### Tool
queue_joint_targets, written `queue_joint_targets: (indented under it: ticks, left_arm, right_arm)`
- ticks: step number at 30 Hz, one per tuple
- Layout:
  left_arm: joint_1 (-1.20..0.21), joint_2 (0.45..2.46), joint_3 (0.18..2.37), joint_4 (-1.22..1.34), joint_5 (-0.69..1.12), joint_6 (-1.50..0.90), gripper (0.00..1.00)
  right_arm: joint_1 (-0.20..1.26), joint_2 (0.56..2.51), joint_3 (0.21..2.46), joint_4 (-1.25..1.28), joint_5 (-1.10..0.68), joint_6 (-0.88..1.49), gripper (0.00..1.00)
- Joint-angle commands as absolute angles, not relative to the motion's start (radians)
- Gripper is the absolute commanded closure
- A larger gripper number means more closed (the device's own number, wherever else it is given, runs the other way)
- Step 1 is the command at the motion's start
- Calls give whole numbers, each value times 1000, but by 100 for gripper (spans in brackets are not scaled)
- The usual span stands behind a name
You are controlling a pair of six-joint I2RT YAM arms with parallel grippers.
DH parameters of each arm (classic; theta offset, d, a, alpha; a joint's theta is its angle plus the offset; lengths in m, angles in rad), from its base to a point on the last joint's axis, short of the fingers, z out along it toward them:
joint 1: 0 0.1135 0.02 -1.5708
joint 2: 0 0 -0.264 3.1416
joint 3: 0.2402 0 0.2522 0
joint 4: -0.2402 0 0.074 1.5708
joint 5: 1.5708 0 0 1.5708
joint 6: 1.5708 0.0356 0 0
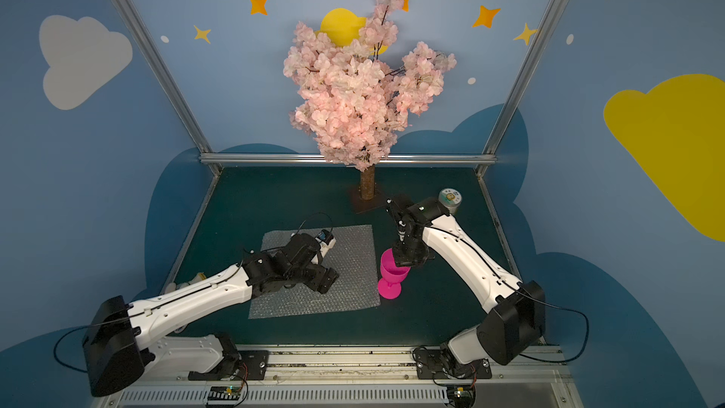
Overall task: Wrap wine glasses in bubble wrap
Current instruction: Pick up the wine glass at the center of the board, then place the wine glass on the bubble wrap.
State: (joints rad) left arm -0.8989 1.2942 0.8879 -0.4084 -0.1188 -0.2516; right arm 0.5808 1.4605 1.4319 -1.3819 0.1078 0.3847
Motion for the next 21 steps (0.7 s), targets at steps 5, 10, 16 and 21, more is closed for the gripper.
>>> queue_joint_targets:
  ticks: [5, 10, 16, 21]
  left_arm:
    - [-991, 1466, 943, -133, -76, -141, 17]
    - [-993, 1506, 891, 97, -38, -161, 19]
    - [-992, 1507, 820, 240, 42, -147, 29]
    - [-991, 1496, 797, 245, 61, -150, 36]
  right_arm:
    - [550, 1458, 1563, -1527, 44, 269, 100]
    - [548, 1434, 1563, -1463, -160, 261, 100]
    - [540, 1429, 1556, -1418, -276, 265, 100]
    - [524, 1430, 1549, -1397, -302, 271, 100]
